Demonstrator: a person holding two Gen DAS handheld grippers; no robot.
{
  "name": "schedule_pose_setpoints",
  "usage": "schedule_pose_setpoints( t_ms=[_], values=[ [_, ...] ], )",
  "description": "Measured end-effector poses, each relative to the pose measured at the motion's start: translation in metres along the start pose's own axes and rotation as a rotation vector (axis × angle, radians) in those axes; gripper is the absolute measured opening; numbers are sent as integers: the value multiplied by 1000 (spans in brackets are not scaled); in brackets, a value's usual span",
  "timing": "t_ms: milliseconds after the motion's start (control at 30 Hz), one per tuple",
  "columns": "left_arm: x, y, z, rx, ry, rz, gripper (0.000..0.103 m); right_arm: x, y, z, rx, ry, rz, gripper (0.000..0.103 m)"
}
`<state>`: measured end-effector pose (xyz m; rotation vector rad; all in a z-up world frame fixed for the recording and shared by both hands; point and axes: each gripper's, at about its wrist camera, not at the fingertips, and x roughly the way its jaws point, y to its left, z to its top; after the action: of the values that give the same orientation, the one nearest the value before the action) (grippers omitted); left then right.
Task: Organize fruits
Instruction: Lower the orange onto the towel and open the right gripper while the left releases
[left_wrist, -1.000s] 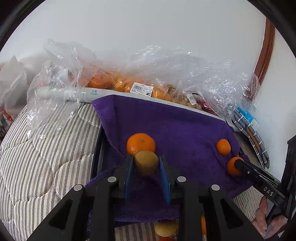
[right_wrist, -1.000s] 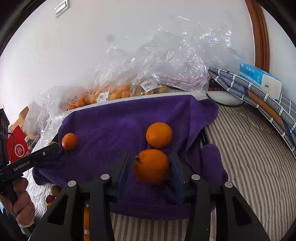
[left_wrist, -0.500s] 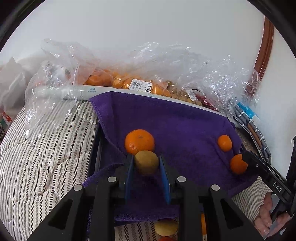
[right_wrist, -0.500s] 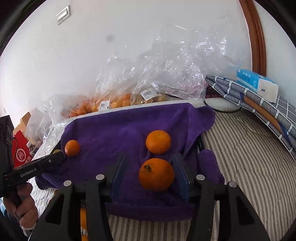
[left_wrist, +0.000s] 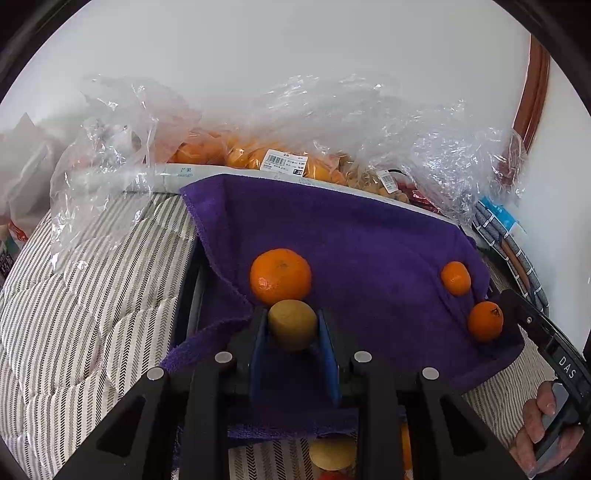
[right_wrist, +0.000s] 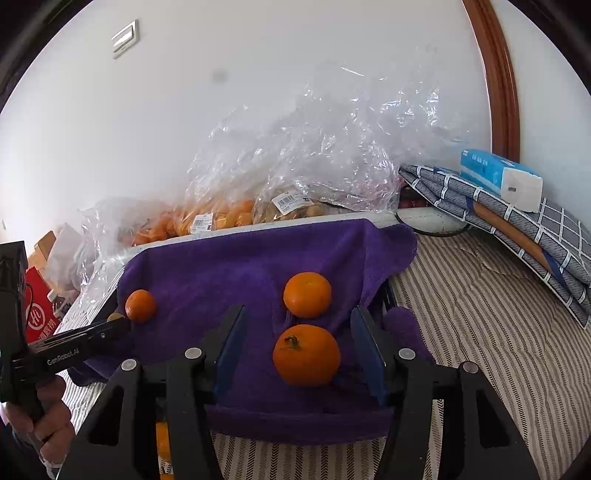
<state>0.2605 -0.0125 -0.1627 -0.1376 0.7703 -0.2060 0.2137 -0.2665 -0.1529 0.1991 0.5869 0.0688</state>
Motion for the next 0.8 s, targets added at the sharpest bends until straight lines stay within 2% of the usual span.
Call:
schedule_pose_setpoints(
  t_ms=[233, 467, 633, 800],
  values=[
    [-3, -1, 0, -4, -11, -17, 26, -5, -1, 1, 11, -14, -17, 57],
    [-12, -4, 0, -14, -38, -47, 26, -12, -3, 1, 21, -75, -67, 57],
    [-18, -6, -1, -12, -51, -50, 28, -12, -8, 1, 58, -54, -39, 57],
    [-24, -4, -1, -19, -81, -37, 29, -9, 1, 1, 4, -28, -34, 57]
  ],
)
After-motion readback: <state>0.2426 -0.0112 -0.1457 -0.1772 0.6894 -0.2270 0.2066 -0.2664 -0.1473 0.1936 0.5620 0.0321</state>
